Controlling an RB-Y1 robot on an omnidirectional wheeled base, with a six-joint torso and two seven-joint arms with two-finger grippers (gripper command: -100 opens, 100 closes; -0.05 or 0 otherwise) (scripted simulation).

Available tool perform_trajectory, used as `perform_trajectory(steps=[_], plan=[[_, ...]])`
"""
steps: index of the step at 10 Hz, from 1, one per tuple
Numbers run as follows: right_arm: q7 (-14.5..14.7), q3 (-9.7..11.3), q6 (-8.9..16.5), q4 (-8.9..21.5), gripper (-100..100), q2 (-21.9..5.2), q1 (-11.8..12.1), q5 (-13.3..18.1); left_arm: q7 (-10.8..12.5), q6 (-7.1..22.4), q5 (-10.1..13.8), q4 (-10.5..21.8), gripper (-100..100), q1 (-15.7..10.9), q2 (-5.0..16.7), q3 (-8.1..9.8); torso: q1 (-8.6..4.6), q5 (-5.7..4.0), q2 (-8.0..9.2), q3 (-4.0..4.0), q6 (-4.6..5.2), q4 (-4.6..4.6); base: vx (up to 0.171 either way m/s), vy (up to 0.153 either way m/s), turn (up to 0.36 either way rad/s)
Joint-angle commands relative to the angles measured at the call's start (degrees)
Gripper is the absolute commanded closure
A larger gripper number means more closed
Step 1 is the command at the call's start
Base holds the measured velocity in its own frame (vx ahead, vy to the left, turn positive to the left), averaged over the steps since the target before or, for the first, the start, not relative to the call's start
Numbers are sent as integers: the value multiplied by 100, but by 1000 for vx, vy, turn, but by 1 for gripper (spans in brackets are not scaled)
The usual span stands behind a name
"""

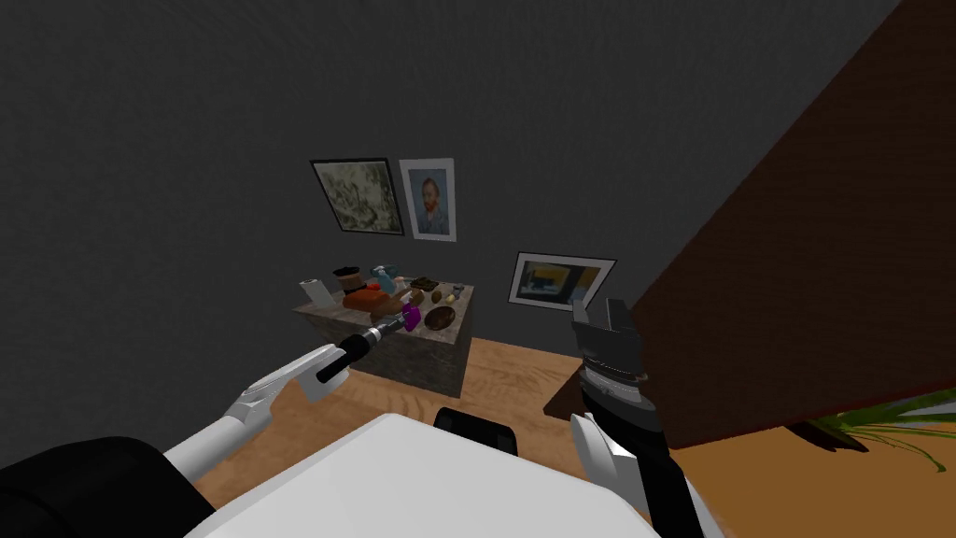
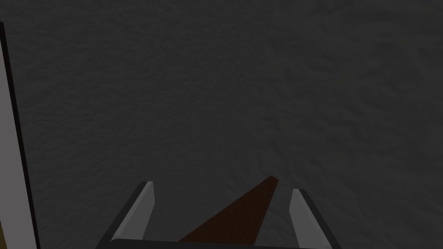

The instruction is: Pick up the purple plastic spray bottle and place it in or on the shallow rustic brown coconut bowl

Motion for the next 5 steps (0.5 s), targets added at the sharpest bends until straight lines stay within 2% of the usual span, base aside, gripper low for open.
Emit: perform_trajectory(steps=[1, 5], plan=[[0, 0, 0, 0, 0, 0, 0, 0, 88, -98, 55, -82, 100, 102, 131, -135, 0, 0, 0, 0, 0, 0, -40, -102, 327], [0, 1, 0, 0, 0, 1, -1, 0, 274, -261, 197, -316, 100, 273, 484, -383, -9, 41, 36, 0, -15, -35, -56, -112, 261]])
